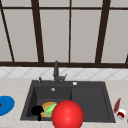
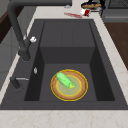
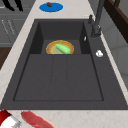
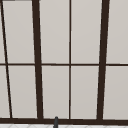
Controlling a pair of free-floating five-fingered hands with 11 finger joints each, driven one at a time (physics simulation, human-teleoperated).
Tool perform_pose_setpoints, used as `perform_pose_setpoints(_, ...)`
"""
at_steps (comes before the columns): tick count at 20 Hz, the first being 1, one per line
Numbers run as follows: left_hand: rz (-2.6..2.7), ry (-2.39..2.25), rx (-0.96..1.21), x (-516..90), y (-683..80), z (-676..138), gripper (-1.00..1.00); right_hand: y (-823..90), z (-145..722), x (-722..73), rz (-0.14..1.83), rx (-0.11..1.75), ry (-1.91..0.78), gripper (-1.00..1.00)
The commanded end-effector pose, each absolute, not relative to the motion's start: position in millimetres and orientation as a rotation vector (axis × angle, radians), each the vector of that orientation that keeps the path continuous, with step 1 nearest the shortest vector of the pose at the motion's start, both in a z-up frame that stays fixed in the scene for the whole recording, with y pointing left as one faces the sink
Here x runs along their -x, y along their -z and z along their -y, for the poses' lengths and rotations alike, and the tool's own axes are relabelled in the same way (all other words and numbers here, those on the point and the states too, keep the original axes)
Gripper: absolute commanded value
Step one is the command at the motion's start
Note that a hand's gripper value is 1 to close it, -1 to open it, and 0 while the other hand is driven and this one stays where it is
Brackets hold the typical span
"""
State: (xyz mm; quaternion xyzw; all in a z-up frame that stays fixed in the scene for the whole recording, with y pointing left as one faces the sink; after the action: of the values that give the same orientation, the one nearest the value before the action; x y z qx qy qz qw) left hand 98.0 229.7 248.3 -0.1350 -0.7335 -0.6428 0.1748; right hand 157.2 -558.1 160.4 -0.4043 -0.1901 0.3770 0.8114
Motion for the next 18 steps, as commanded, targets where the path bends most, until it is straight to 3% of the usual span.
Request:
perform_pose_setpoints(1, 2.079, 1.822, 0.382, -98.0, -248.3, -229.7, 0.0, -138.4, 567.3, -188.2, 0.454, 0.822, -0.763, -1.0)
perform_pose_setpoints(8, 2.079, 1.822, 0.382, -98.0, -248.3, -229.7, 0.0, -103.4, 610.2, -222.0, 0.506, 0.804, -0.739, -1.0)
perform_pose_setpoints(17, 2.079, 1.822, 0.382, -98.0, -248.3, -229.7, 0.0, -127.0, 655.0, -225.2, 0.59, 0.5, -0.705, -1.0)
perform_pose_setpoints(18, 2.079, 1.822, 0.382, -98.0, -248.3, -229.7, 0.0, -129.1, 659.1, -223.3, 0.606, 0.474, -0.694, 1.0)
